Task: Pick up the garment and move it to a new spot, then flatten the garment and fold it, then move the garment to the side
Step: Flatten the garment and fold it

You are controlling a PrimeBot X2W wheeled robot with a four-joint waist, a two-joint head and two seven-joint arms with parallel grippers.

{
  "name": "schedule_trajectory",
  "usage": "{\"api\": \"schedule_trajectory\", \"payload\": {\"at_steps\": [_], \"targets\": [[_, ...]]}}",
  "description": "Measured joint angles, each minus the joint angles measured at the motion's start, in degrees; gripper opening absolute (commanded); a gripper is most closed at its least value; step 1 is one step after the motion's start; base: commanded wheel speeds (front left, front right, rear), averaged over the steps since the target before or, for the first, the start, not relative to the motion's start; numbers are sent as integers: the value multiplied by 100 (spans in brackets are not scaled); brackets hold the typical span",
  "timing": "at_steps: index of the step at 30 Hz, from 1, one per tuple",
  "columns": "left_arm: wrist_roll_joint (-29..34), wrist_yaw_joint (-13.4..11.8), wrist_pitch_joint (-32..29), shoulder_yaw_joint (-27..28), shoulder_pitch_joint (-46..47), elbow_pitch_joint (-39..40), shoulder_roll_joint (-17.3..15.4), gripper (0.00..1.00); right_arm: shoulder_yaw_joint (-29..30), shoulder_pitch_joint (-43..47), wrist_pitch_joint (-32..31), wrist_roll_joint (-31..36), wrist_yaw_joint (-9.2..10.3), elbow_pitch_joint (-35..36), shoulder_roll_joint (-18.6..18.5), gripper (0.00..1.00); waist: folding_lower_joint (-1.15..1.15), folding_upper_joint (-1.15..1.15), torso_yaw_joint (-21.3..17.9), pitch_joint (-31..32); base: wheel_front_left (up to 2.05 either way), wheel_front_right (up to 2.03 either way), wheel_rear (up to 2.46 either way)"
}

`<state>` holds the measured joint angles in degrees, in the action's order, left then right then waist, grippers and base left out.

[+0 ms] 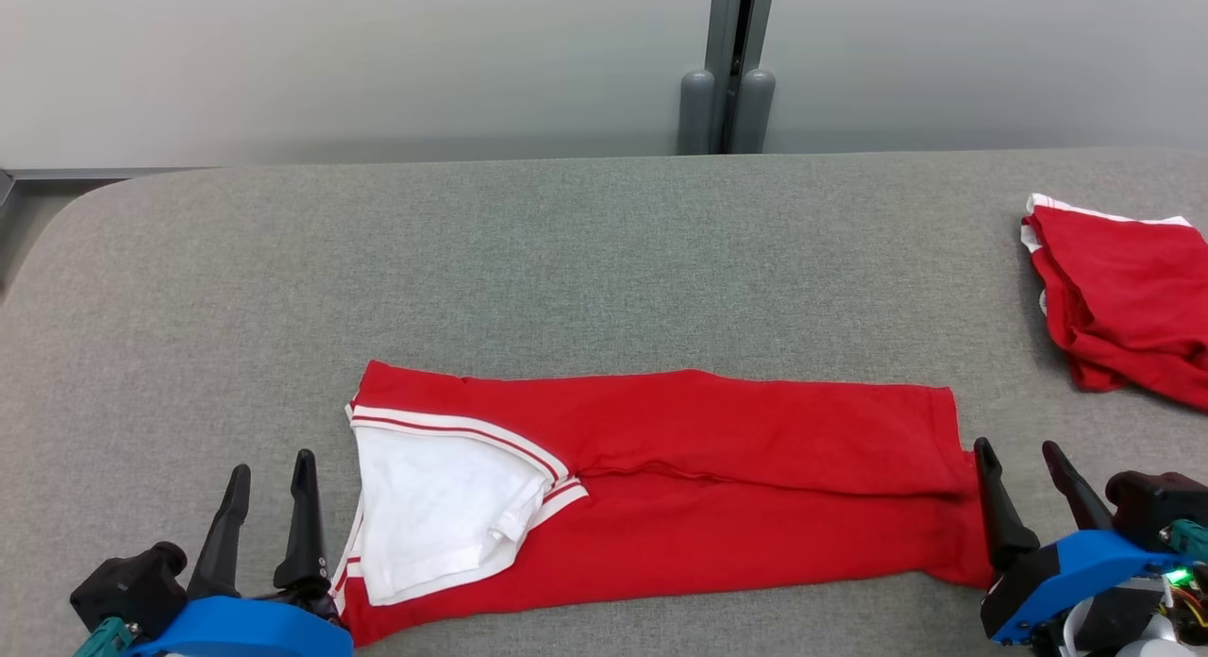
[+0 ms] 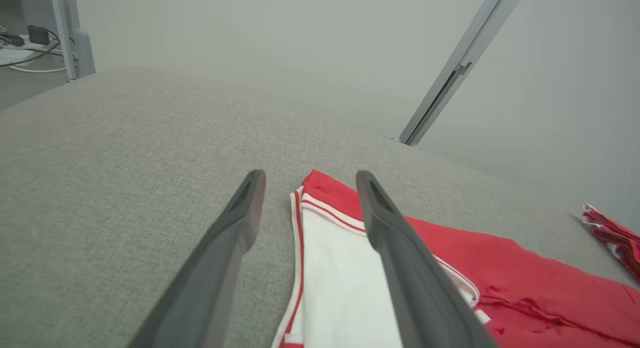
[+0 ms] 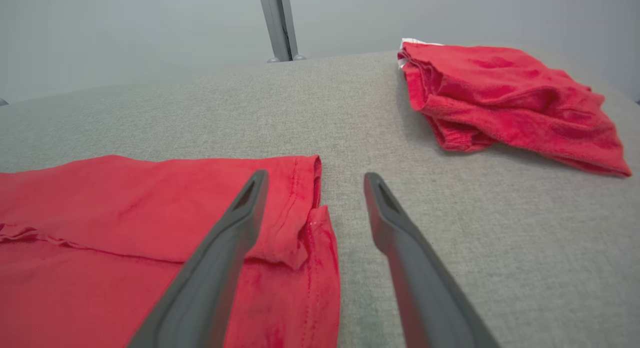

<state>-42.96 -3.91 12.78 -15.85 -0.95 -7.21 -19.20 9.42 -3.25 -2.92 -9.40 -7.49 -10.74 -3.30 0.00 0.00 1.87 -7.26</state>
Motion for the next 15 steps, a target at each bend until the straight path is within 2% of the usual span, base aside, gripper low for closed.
{"api": "schedule_trajectory", "payload": {"at_steps": [5, 15], "targets": [[171, -210, 47, 0, 40, 103, 66, 100, 36, -113, -218, 149, 0, -215, 24, 100, 0, 0, 83, -74, 0, 0, 0], [372, -391, 92, -70, 103, 280, 109, 100, 265, -492, -660, 342, 0, -1078, 35, 100, 1, 0, 375, -209, 0, 0, 0]]}}
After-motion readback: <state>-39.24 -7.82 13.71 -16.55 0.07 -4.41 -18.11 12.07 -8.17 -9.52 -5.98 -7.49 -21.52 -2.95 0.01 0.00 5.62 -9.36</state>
